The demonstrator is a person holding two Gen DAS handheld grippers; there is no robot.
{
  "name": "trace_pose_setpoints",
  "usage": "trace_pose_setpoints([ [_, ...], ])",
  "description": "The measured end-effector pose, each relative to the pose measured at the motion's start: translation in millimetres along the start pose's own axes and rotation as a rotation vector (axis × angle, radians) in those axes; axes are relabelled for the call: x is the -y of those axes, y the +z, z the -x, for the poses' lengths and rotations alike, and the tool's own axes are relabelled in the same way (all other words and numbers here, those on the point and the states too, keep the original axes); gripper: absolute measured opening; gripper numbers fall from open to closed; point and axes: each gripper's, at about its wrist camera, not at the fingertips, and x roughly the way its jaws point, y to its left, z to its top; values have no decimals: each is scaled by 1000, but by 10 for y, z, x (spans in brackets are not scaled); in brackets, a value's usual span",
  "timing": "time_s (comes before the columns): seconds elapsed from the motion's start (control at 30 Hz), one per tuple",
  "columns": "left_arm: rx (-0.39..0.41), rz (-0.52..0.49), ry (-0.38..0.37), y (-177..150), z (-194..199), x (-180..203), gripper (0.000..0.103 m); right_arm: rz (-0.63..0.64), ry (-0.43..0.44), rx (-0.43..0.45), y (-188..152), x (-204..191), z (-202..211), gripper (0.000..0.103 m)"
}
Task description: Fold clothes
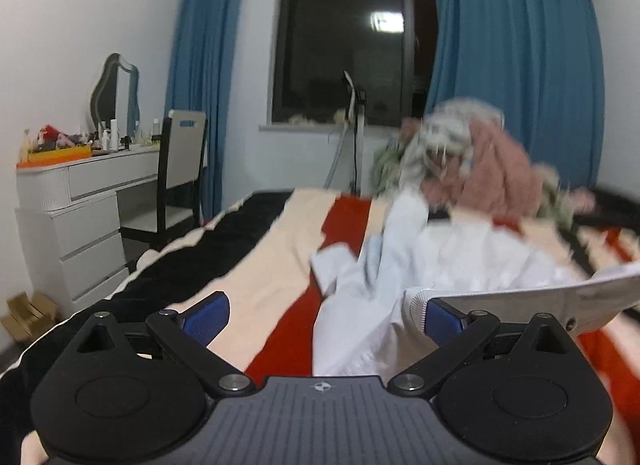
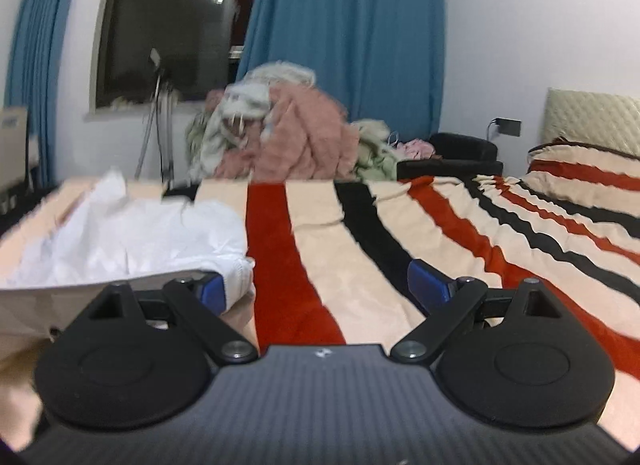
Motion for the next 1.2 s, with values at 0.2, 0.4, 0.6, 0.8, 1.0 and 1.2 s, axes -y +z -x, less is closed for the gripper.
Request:
trace_pose_setpoints([
  [0.2, 142, 204, 8, 274, 661, -254, 101, -34, -4, 140, 192, -10, 562, 92],
  [0.4, 351, 310, -60, 1013, 1225, -450, 101, -92, 82, 287, 1239, 36, 1115, 92],
  [0.6, 552, 323, -113, 2232, 1930, -532, 101, -120, 142, 441, 2637, 97, 1750, 92],
  [0.8, 747, 325, -192, 3557, 2808, -583, 103, -153, 189, 554, 3676, 325, 2316, 92],
  [1.0, 778, 233, -187, 4287, 3053, -351, 103, -163, 216, 637, 4547, 536, 2728, 92],
  [1.2, 622, 175, -186, 4128, 2253, -36, 103, -92, 203, 498, 4470, 473, 2138, 92],
])
